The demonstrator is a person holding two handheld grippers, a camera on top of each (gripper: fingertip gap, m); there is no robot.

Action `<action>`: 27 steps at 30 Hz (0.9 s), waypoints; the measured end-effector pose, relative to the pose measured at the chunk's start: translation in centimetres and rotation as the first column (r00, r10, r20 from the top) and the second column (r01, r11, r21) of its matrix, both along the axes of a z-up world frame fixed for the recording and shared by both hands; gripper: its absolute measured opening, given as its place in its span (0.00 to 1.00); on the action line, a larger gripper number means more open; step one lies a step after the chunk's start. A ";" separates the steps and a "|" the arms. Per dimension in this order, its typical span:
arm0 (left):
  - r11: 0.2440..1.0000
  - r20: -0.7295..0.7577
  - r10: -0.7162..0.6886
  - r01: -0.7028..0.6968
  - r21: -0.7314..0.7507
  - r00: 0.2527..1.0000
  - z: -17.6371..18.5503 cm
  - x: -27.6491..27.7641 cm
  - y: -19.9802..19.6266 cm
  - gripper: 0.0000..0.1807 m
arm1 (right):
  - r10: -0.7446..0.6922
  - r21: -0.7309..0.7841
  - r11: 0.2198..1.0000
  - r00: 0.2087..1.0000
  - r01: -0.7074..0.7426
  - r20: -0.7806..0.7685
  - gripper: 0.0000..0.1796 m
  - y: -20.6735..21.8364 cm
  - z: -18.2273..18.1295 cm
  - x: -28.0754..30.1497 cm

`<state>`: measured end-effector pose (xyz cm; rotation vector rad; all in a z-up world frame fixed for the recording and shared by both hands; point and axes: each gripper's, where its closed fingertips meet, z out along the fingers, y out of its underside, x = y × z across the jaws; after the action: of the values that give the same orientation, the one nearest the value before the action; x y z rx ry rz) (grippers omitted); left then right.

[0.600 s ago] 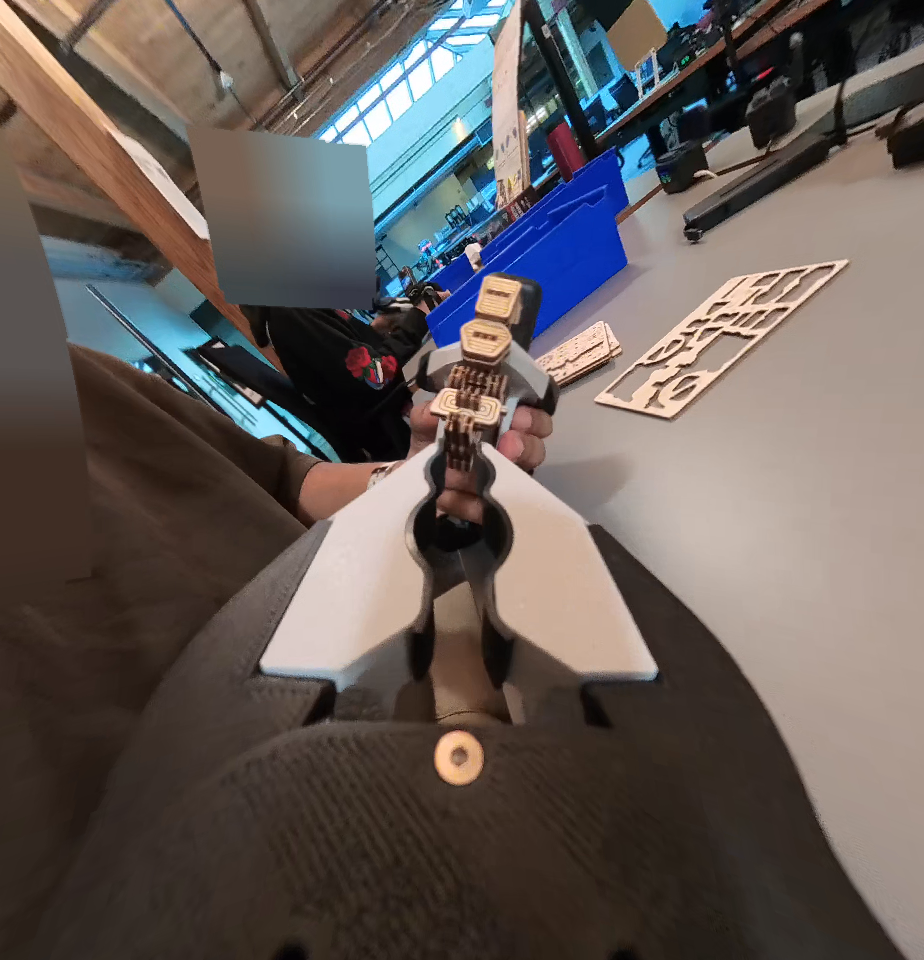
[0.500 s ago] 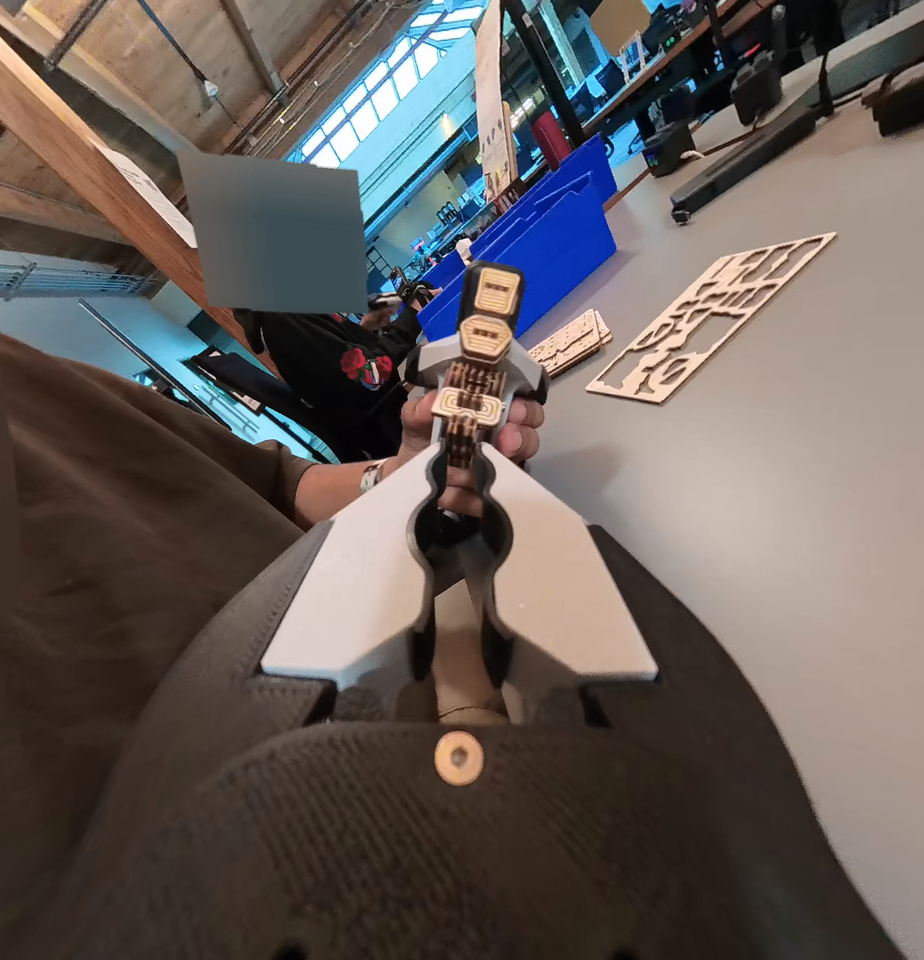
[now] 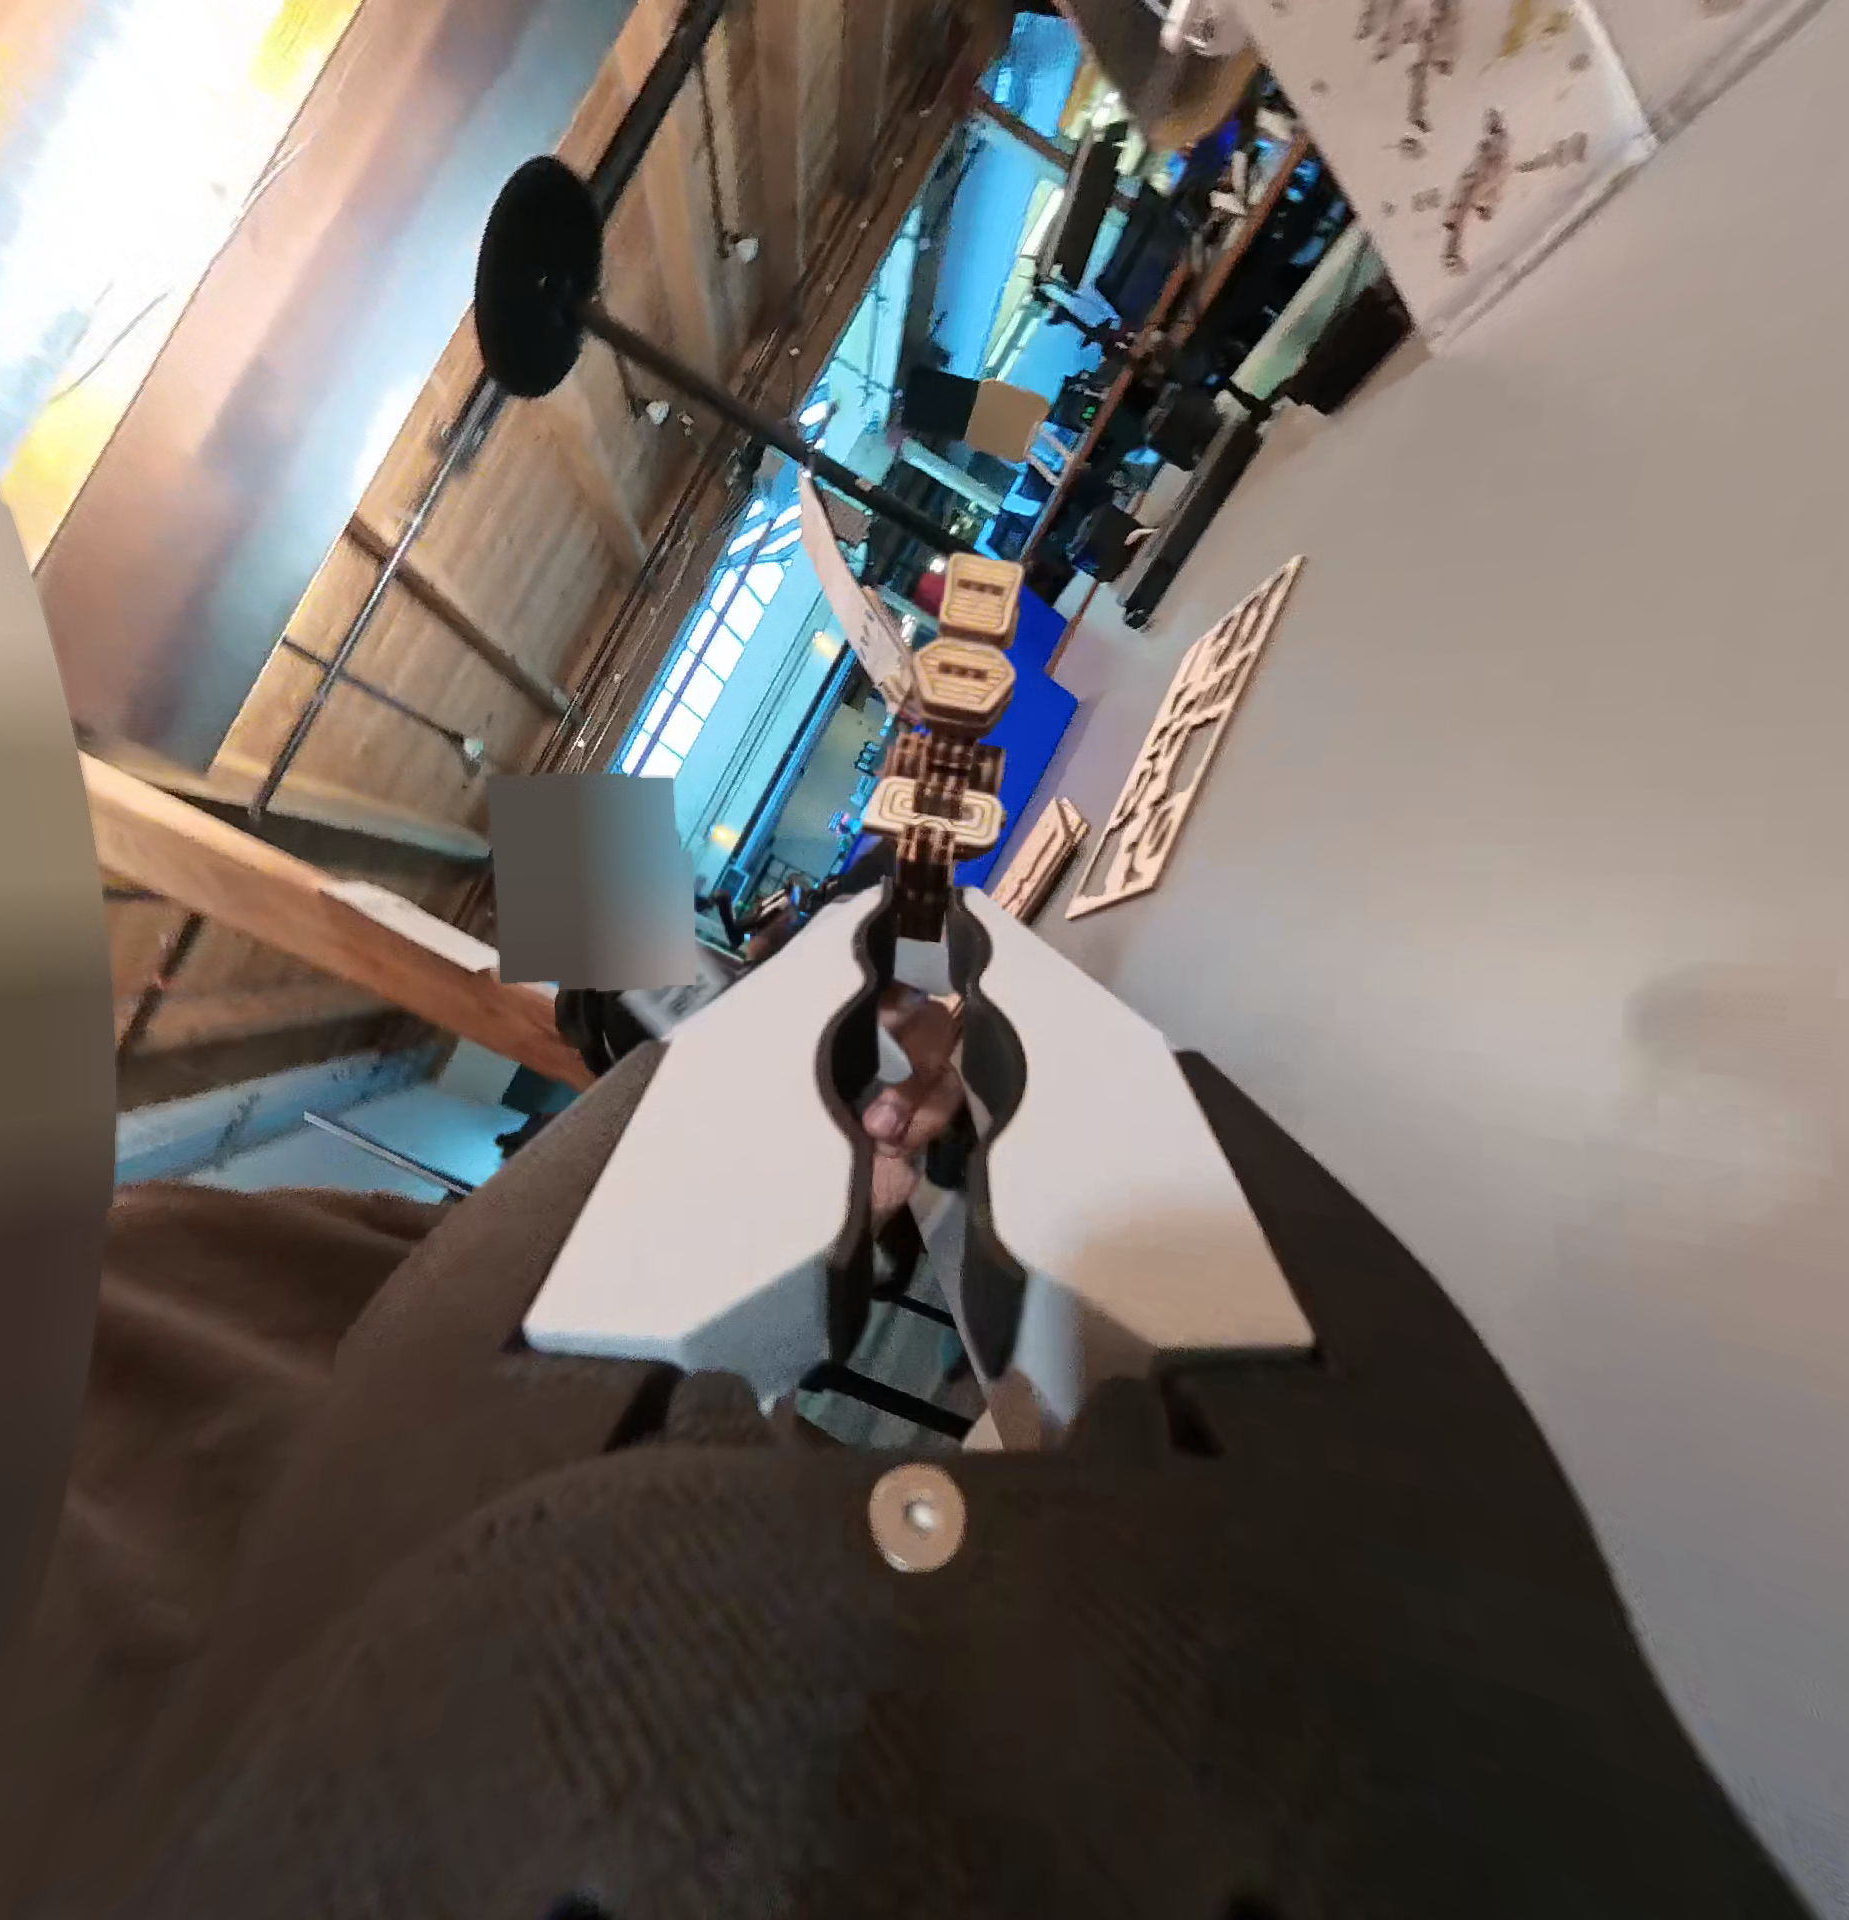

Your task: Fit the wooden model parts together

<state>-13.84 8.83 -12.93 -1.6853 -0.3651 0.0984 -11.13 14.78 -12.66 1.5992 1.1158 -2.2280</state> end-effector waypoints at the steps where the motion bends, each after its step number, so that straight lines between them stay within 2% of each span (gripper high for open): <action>1: 0.997 -0.170 0.025 -0.037 -0.064 0.985 0.2 0.4 0.2 0.14 | -0.006 -0.011 1.000 1.000 0.007 0.030 0.04 -0.1 -0.3 -0.1; 3: 0.988 -0.412 0.041 -0.097 -0.117 0.910 0.4 1.6 0.5 0.11 | -0.011 -0.022 1.000 0.997 0.013 0.076 0.04 -0.6 -0.8 -0.3; 5: 0.977 -0.547 -0.022 -0.098 -0.190 0.837 -0.4 3.3 1.2 0.11 | -0.006 -0.035 0.999 0.994 0.010 0.111 0.04 -1.3 -1.0 -0.3; 7: 0.963 -0.682 -0.070 -0.129 -0.236 0.728 -0.6 4.3 1.8 0.10 | 0.002 -0.059 0.998 0.990 0.006 0.143 0.04 -1.9 -1.2 -0.2; 10: 0.933 -0.815 -0.127 -0.211 -0.292 0.565 -1.6 4.5 2.1 0.09 | 0.029 -0.089 0.996 0.985 -0.014 0.171 0.04 -2.8 -1.4 0.2; 12: 0.920 -0.843 -0.137 -0.248 -0.303 0.520 -2.0 4.2 2.1 0.09 | 0.040 -0.084 0.996 0.983 -0.025 0.179 0.04 -3.2 -1.5 0.4; 16: 0.917 -0.856 -0.129 -0.268 -0.295 0.501 -1.6 3.9 1.9 0.06 | 0.053 -0.054 0.998 0.984 -0.044 0.169 0.04 -3.8 -1.4 0.6; 21: 0.916 -0.888 -0.140 -0.283 -0.284 0.437 -1.5 4.0 1.9 0.05 | 0.064 -0.040 0.997 0.984 -0.059 0.166 0.04 -3.9 -1.3 0.7; 24: 0.937 -0.872 -0.093 -0.255 -0.240 0.481 -0.6 4.0 1.7 0.04 | 0.108 -0.086 0.992 0.987 -0.098 0.123 0.05 -4.2 -0.5 0.9; 27: 0.955 -0.823 -0.006 -0.241 -0.173 0.568 0.7 3.1 1.0 0.03 | 0.164 -0.097 0.983 0.982 -0.156 0.091 0.08 -5.0 0.1 1.3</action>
<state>-10.69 9.88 -12.27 -1.6777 0.2708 1.0561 -9.78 9.78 -12.53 1.5096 1.0625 -2.0433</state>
